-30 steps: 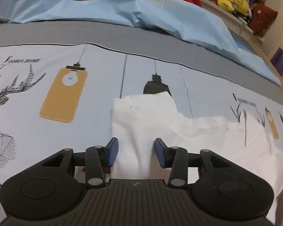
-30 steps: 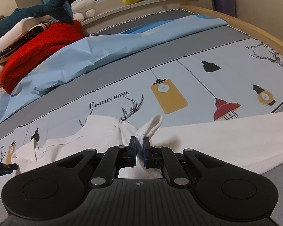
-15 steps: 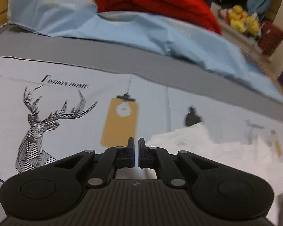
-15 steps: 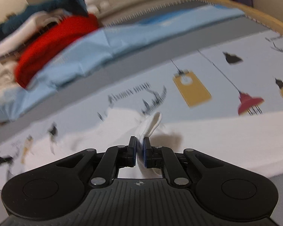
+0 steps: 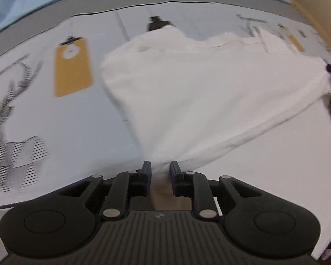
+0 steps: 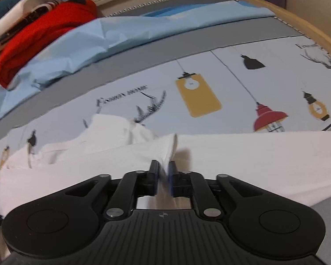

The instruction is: Fold small clothes

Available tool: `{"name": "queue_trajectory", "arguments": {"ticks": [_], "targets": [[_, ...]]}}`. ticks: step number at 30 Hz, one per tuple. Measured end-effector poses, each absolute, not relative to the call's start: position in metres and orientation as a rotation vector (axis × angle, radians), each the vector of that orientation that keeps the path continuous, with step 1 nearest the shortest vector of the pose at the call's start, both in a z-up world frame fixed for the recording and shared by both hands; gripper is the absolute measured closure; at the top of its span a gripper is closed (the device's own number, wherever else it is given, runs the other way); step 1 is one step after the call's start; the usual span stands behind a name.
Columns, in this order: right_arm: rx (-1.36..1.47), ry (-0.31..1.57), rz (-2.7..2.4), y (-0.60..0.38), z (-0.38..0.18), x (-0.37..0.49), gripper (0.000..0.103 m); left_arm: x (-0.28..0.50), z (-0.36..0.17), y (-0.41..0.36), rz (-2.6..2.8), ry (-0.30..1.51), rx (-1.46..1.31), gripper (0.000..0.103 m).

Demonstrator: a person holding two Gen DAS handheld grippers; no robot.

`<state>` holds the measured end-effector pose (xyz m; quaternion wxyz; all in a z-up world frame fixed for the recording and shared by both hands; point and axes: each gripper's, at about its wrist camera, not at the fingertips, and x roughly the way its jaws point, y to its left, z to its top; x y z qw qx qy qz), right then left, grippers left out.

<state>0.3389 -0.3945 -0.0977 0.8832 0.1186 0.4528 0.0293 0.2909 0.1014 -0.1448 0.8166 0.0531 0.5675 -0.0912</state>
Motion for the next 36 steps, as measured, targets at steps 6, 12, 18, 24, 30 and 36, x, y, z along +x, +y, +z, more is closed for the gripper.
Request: {"name": "queue_trajectory", "arguments": {"ticks": [6,12,18,24,30,36], "targets": [[0.293,0.855,0.123,-0.398,-0.085,0.333,0.087,0.285,-0.122,0.105,-0.205,1.133,0.090,0.082],[0.098,1.162,0.179,-0.375,-0.148,0.334,0.087,0.284,-0.161,0.109,-0.172,1.223,0.085,0.061],[0.241,1.008,0.095,-0.426,-0.105,0.319,0.084,0.265,-0.108,0.111,-0.083,1.136,0.066,0.063],[0.542,0.876,-0.186,-0.529,-0.087,0.286,0.079,0.222,-0.024,0.098,-0.019,0.947,-0.006,0.062],[0.663,0.743,-0.439,-0.611,-0.095,0.243,0.079,0.154,0.003,0.073,-0.028,0.764,-0.040,0.052],[0.808,0.697,-0.685,-0.680,-0.141,0.211,0.079,0.166,-0.018,0.052,0.015,0.773,0.057,0.052]]}}
